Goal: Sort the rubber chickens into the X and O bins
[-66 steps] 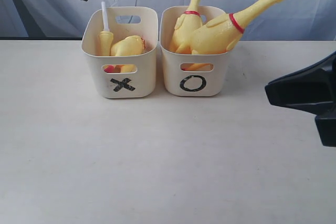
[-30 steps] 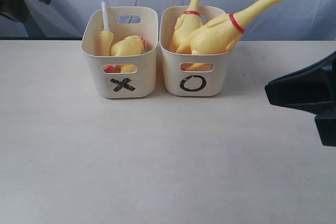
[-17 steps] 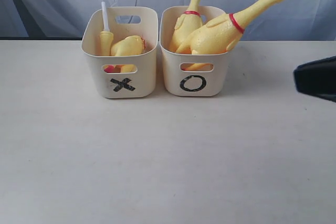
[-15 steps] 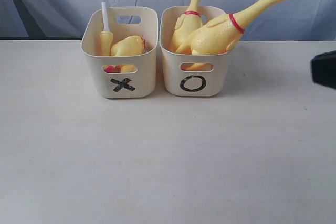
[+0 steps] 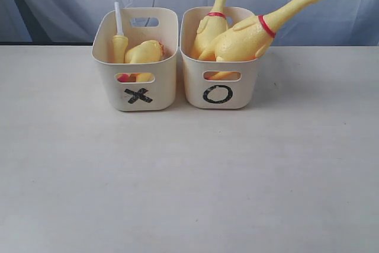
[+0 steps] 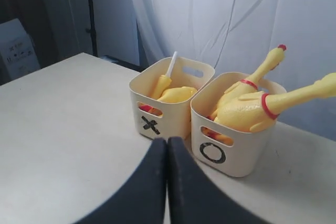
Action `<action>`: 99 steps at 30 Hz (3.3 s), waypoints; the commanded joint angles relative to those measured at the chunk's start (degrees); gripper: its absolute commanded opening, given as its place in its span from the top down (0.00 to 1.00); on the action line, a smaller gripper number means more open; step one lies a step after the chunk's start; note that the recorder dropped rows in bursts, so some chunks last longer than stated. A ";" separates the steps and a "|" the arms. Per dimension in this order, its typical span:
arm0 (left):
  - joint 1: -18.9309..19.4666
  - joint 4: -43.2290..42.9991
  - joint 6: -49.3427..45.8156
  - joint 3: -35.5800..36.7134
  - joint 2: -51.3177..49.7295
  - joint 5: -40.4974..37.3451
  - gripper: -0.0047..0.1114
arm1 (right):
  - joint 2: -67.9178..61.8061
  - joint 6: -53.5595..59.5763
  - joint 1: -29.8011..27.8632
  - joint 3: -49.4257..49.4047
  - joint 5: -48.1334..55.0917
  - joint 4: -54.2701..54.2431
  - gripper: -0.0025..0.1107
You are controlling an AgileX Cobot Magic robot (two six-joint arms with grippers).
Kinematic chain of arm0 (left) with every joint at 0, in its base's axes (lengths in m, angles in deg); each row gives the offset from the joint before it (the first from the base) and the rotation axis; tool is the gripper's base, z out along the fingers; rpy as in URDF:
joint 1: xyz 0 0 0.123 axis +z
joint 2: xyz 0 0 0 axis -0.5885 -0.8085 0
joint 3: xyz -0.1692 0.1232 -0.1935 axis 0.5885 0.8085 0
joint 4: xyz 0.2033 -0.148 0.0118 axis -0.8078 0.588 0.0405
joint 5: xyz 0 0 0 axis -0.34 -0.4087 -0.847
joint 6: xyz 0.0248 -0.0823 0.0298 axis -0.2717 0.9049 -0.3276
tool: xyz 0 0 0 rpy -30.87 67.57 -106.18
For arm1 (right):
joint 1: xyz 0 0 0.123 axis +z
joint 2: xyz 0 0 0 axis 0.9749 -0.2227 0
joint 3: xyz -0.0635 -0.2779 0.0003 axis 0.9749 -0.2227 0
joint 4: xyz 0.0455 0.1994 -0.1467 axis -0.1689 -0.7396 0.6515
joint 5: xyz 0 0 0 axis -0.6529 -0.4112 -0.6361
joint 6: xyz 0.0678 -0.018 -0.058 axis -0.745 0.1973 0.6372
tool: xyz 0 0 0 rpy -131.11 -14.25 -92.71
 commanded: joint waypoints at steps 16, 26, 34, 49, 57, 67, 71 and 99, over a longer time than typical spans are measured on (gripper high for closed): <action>7.25 -5.65 0.24 0.34 25.81 0.23 0.92 | 18.70 0.17 -6.43 -0.24 0.11 -0.92 0.98; 7.25 -8.36 0.24 10.11 30.21 0.23 0.92 | 20.13 0.17 -6.43 -0.24 0.11 -0.92 0.98; 7.25 -8.53 0.24 18.55 30.53 0.23 0.92 | 20.13 0.17 -6.43 -0.24 0.11 -0.92 0.98; 7.25 -9.15 0.24 22.20 30.32 -1.02 0.92 | 20.59 0.17 -6.43 -6.63 -33.14 17.86 0.98; 7.25 2.90 0.24 30.03 29.98 12.03 0.92 | 20.59 0.17 -6.43 -17.79 -50.95 24.27 0.98; 7.25 9.82 0.24 51.15 29.76 58.76 0.92 | 20.59 0.17 -6.43 -28.61 -57.22 29.27 0.98; 7.25 7.59 0.24 57.93 31.15 61.89 0.92 | 20.59 0.17 -6.43 -32.49 -57.22 29.27 0.98; 7.25 -1.34 0.24 82.54 36.40 57.49 0.92 | 20.59 0.17 -6.43 -49.45 -41.61 33.73 0.98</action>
